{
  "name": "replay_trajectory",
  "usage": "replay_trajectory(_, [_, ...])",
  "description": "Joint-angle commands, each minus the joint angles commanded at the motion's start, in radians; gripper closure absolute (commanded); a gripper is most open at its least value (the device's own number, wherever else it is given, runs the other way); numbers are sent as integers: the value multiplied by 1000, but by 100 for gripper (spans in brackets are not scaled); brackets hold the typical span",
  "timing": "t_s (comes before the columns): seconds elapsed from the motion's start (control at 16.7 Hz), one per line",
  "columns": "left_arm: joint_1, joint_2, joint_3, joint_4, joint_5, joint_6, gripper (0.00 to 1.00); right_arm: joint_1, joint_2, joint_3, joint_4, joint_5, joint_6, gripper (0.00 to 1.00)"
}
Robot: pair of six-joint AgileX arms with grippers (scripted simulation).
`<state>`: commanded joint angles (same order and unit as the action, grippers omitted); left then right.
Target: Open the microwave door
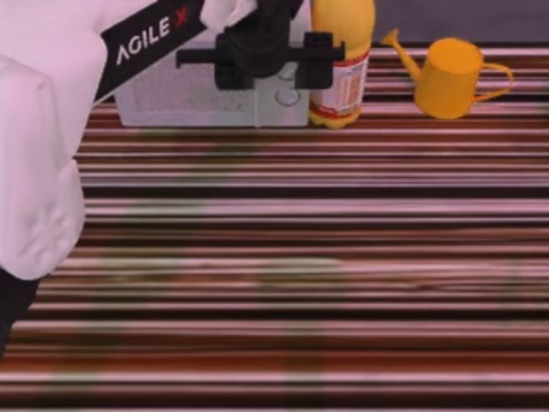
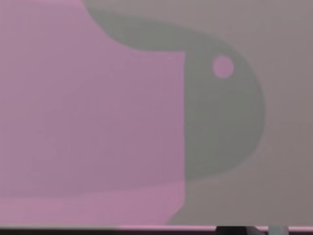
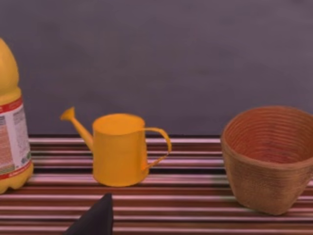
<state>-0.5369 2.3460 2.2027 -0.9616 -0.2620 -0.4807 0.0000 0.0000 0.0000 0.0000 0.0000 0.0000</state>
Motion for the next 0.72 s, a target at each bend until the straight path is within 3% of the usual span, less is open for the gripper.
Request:
replay_trajectory(0.3, [-32,-5,-35,4,22,-10,100,0,0,0,0,0,0,0])
replay_trajectory(0.72, [-29,-115,-196,71,-12,-26,100,0,0,0,0,0,0,0])
